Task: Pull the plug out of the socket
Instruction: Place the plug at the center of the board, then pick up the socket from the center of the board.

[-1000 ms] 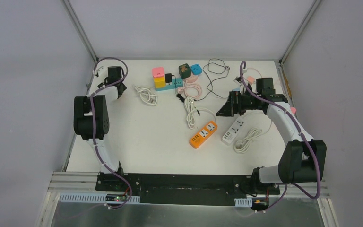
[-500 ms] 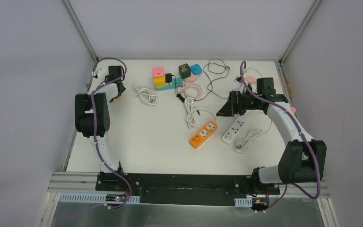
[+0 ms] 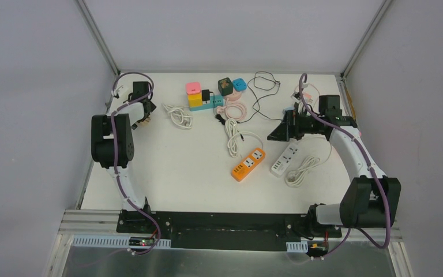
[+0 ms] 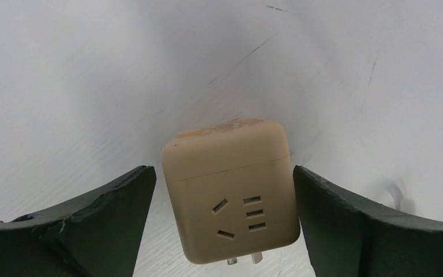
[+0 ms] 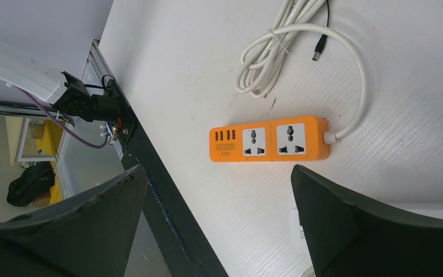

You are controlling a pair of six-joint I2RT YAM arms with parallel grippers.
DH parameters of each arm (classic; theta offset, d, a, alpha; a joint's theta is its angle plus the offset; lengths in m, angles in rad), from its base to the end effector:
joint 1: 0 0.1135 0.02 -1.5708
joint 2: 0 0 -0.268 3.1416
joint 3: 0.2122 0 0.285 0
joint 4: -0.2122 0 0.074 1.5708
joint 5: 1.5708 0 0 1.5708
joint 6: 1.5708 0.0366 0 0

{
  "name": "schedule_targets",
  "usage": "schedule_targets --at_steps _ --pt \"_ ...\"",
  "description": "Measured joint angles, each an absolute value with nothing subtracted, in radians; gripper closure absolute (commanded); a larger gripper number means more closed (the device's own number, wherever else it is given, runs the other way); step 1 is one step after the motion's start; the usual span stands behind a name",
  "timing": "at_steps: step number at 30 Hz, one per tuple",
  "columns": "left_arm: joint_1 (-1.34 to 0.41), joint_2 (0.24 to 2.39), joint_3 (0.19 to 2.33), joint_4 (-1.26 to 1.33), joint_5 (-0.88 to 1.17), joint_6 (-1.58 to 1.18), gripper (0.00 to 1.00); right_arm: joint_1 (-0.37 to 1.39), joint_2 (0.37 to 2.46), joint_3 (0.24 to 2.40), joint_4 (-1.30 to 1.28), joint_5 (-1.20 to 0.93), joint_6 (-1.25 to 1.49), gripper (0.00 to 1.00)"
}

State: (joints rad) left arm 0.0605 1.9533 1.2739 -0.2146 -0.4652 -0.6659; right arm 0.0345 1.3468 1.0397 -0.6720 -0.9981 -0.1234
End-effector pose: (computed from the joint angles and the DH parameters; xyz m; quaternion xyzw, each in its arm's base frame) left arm 0.4395 0.0431 0.1506 -0.3976 0.8308 0.1112 0.3732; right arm 0.2953 0.0410 0.2699 -0.2053 0.8263 0.4460 0.2761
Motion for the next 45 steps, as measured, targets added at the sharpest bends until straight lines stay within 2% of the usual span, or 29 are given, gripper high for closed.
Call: schedule_targets --at_steps 10,25,28,37,45 --pt "0.052 1.848 1.192 -0.236 -0.455 -0.682 0.01 0.012 1.332 1.04 -0.672 -1.015 -0.123 0.0" --pt "-0.099 1.349 0.905 -0.263 -0.381 -0.675 0.01 0.01 1.311 1.04 -0.671 -1.029 -0.123 0.0" --pt "-0.137 1.272 0.864 -0.254 -0.302 -0.634 0.02 0.01 1.304 1.04 -0.671 -1.03 -0.123 0.0" --pt "-0.296 1.149 0.725 -0.122 0.141 -0.454 0.04 0.01 1.285 1.04 -0.671 -1.033 -0.127 0.0" --pt "-0.508 1.135 0.653 0.015 0.27 -0.428 0.05 0.01 1.281 1.04 -0.671 -1.033 -0.134 0.0"
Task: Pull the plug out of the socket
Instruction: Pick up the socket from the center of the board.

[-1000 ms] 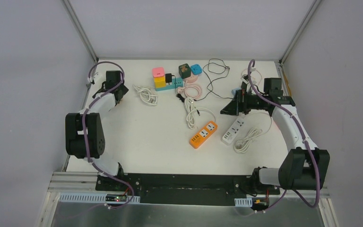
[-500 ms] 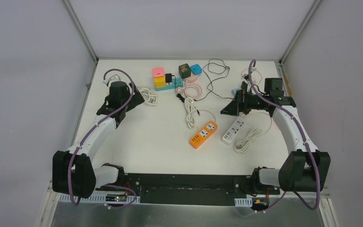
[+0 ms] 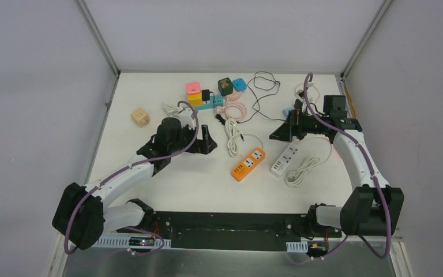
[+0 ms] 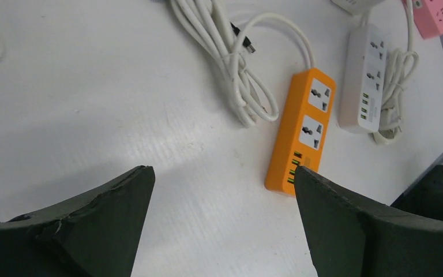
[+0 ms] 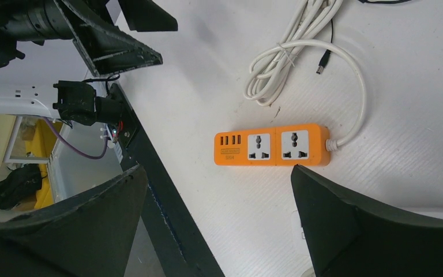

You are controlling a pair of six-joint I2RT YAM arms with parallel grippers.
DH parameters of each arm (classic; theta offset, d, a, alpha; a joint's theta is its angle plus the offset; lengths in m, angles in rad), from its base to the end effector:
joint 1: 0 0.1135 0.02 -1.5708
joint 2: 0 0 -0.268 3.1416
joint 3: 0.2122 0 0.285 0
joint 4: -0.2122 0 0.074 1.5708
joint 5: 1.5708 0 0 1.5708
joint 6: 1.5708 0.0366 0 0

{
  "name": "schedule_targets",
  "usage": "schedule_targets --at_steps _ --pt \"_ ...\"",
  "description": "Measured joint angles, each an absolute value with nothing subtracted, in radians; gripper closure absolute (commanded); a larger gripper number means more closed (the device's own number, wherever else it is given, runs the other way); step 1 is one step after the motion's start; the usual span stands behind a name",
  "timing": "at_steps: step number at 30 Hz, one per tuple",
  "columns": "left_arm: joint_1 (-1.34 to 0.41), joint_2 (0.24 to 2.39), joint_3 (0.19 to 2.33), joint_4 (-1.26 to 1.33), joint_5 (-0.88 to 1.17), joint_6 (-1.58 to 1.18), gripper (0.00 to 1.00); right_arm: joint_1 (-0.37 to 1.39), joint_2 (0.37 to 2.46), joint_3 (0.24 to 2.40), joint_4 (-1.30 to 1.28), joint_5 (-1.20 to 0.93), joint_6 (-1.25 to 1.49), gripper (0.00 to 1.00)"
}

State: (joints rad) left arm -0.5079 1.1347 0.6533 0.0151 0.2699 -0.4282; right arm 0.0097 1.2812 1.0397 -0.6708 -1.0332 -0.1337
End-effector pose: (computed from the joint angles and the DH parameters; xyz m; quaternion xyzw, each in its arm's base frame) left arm 0.2392 -0.1443 0.2315 0.1041 0.8401 -0.3367 0.4123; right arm 0.2848 0.0342 0.2886 -0.2182 0.8092 0.4491 0.3096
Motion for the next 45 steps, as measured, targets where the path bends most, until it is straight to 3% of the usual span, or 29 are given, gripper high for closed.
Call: schedule_targets --at_steps 9,18,33,45 --pt "-0.675 1.305 0.585 0.275 0.24 -0.492 0.05 0.01 1.281 1.04 -0.671 -1.034 -0.136 0.0" --pt "-0.933 1.474 0.747 0.223 0.031 -0.27 0.04 0.01 1.281 1.04 -0.671 -1.034 -0.138 0.0" --pt "-1.008 1.762 1.02 0.115 -0.026 -0.105 0.05 0.01 1.281 1.04 -0.672 -1.034 -0.138 0.0" --pt "-1.049 1.879 1.139 0.041 -0.078 -0.081 0.21 0.009 1.281 1.04 -0.672 -1.034 -0.139 0.0"
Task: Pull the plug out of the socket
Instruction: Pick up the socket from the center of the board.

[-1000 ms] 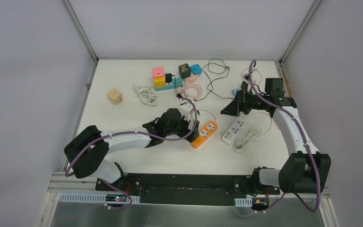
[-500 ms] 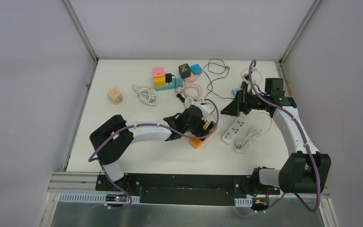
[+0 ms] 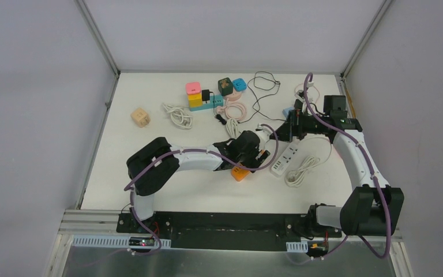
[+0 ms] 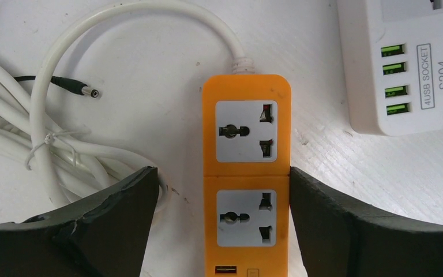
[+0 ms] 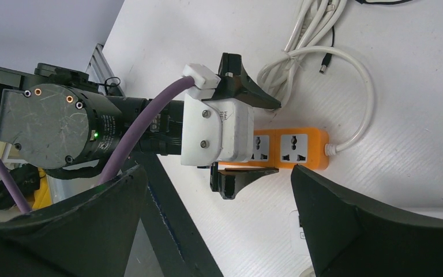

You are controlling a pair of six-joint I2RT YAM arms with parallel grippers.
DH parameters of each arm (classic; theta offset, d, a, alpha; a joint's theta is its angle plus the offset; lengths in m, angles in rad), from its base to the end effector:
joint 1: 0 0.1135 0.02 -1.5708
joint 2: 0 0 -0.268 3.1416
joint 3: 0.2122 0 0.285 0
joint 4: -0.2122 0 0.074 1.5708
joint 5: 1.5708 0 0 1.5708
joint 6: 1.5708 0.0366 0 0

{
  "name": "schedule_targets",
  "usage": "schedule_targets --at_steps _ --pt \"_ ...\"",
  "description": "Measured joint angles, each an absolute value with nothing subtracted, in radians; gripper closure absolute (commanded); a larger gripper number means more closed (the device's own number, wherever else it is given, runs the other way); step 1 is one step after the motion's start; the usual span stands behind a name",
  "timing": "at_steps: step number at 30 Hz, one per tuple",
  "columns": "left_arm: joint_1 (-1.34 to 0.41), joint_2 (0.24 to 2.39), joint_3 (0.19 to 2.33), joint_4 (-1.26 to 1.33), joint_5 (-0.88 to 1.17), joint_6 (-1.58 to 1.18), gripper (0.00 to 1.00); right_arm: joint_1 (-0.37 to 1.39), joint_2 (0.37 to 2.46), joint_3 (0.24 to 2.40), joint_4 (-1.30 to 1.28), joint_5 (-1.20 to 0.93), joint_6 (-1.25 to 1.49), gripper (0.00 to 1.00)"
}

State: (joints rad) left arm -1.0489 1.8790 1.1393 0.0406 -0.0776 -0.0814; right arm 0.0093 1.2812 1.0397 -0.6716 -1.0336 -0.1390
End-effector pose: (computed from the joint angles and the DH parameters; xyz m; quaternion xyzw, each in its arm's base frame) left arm 0.2179 -0.3732 0.1543 0.4068 0.8095 -0.1962 0.3751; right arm 0.2847 0.0341 0.2886 -0.2201 0.8087 0.4484 0.3105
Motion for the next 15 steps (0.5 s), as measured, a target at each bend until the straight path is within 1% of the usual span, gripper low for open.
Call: schedule_targets --at_steps 7,10,12,15 --pt "-1.058 1.903 1.163 0.027 -0.097 -0.082 0.31 0.005 1.281 1.04 -0.672 -1.033 -0.141 0.0" --pt "-1.065 1.912 1.172 0.022 -0.107 -0.082 0.39 0.003 1.281 1.04 -0.672 -1.033 -0.141 0.0" --pt "-1.069 1.912 1.172 0.02 -0.112 -0.082 0.56 0.003 1.282 1.04 -0.672 -1.033 -0.141 0.0" --pt "-1.08 1.912 1.172 0.022 -0.112 -0.083 0.77 0.003 1.282 1.04 -0.672 -1.033 -0.141 0.0"
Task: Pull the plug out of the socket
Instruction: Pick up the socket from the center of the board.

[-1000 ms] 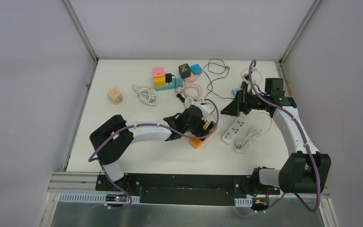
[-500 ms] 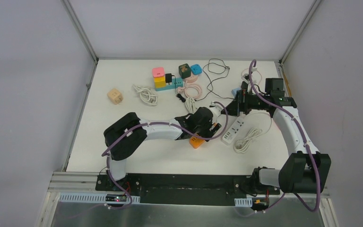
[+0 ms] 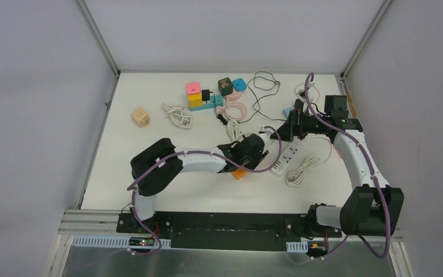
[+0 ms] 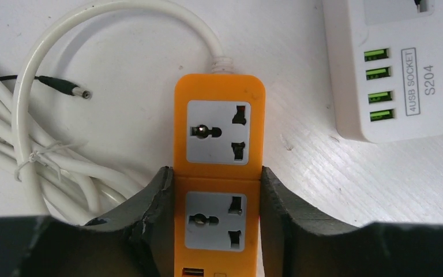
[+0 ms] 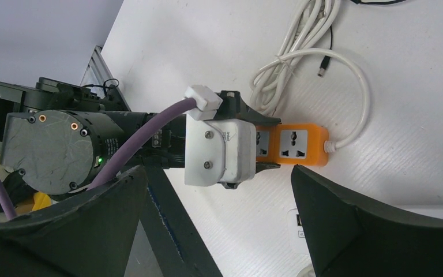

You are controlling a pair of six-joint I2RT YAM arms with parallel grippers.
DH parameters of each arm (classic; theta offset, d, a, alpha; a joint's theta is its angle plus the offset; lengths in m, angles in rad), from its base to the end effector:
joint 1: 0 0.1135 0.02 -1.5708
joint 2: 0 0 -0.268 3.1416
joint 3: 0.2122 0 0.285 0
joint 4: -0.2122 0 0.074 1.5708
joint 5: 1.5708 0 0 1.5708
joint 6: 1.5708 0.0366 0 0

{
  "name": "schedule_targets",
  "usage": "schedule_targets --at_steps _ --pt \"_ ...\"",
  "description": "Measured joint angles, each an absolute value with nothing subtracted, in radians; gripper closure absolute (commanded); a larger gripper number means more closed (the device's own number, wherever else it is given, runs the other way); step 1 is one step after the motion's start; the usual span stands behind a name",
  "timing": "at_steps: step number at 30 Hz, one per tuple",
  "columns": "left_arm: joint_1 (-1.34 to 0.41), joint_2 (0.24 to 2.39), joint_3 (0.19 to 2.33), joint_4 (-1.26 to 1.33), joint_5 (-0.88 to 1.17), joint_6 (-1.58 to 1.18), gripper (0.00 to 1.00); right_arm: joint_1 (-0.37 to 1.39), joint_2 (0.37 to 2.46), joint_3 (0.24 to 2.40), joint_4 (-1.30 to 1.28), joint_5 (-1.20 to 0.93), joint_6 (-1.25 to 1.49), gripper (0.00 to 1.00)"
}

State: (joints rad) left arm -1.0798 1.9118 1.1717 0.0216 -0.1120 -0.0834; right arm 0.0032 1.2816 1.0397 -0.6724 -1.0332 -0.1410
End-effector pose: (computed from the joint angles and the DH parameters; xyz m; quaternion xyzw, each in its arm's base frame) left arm 0.2106 -0.3851 0.1499 0.4141 0.8097 -0.1842 0.3729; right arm 0.2849 0.0323 0.2884 -0.2181 0.8095 0.4471 0.3118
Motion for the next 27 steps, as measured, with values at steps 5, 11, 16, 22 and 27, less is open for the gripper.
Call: schedule_targets --at_steps 5,11,16,22,27 --pt "-1.088 1.897 1.162 0.017 -0.114 -0.086 0.99 0.001 1.282 1.04 -0.675 -1.034 -0.141 0.0" --pt "-1.094 1.767 1.072 -0.043 -0.104 -0.076 1.0 -0.012 1.282 1.04 -0.675 -1.04 -0.141 0.0" --pt "-1.098 1.564 1.034 -0.107 -0.105 -0.06 1.0 -0.013 1.282 1.04 -0.675 -1.046 -0.141 0.0" --pt "-1.057 1.364 1.033 -0.186 -0.126 -0.055 1.0 -0.014 1.282 1.04 -0.675 -1.055 -0.141 0.0" --pt "-0.941 1.232 1.013 -0.263 -0.125 -0.06 1.0 -0.016 1.282 1.04 -0.675 -1.056 -0.141 0.0"
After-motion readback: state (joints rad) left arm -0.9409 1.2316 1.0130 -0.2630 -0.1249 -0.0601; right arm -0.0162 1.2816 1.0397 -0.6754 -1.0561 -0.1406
